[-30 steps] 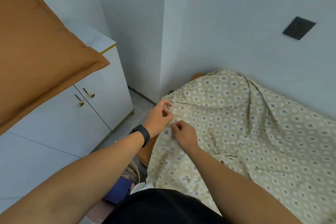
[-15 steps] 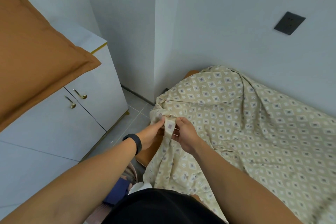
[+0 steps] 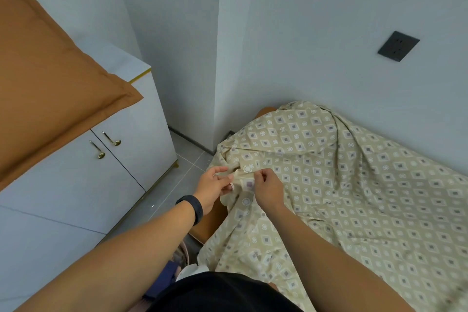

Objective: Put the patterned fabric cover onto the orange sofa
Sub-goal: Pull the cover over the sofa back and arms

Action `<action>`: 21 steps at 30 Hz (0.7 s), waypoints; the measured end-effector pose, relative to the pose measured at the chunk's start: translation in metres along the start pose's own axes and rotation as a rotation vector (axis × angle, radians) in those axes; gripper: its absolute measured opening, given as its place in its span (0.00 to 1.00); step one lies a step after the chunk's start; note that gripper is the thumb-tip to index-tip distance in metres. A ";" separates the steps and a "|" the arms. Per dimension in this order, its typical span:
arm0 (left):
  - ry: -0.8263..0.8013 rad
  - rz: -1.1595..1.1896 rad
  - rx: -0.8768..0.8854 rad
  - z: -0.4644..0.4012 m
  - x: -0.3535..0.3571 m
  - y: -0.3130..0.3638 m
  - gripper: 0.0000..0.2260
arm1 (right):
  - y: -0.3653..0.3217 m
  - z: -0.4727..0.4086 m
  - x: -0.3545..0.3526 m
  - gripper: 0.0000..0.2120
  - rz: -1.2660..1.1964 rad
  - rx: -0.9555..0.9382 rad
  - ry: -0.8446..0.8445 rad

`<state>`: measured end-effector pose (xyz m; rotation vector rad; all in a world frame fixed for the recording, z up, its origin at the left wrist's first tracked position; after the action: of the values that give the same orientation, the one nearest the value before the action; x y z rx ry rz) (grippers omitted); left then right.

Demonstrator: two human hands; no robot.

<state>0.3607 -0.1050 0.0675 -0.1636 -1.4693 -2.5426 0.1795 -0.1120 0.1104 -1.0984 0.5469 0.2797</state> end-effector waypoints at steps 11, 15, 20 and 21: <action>0.007 -0.191 0.326 0.022 0.018 0.064 0.07 | -0.034 0.037 0.033 0.06 0.007 -0.300 -0.106; -0.016 -0.196 0.332 0.025 0.013 0.065 0.08 | -0.032 0.034 0.032 0.10 -0.081 -0.219 -0.128; 0.001 -0.346 0.103 0.014 -0.010 0.027 0.09 | -0.022 0.031 0.034 0.09 -0.519 0.035 -0.322; -0.029 -0.380 0.018 0.012 -0.015 0.014 0.12 | -0.023 0.032 0.036 0.09 -0.583 0.080 -0.367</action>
<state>0.3781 -0.0996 0.0825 0.0921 -1.6709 -2.8256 0.2298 -0.0954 0.1193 -1.0496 -0.0980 -0.0537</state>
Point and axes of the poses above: each hand's wrist, its own z-axis away from the middle knuckle, its own x-axis out of the palm, y = z × x, the point moved 6 cm from there along -z, towards the middle knuckle, and after that the axes turned 3 degrees about x, right-handed, at the moved point
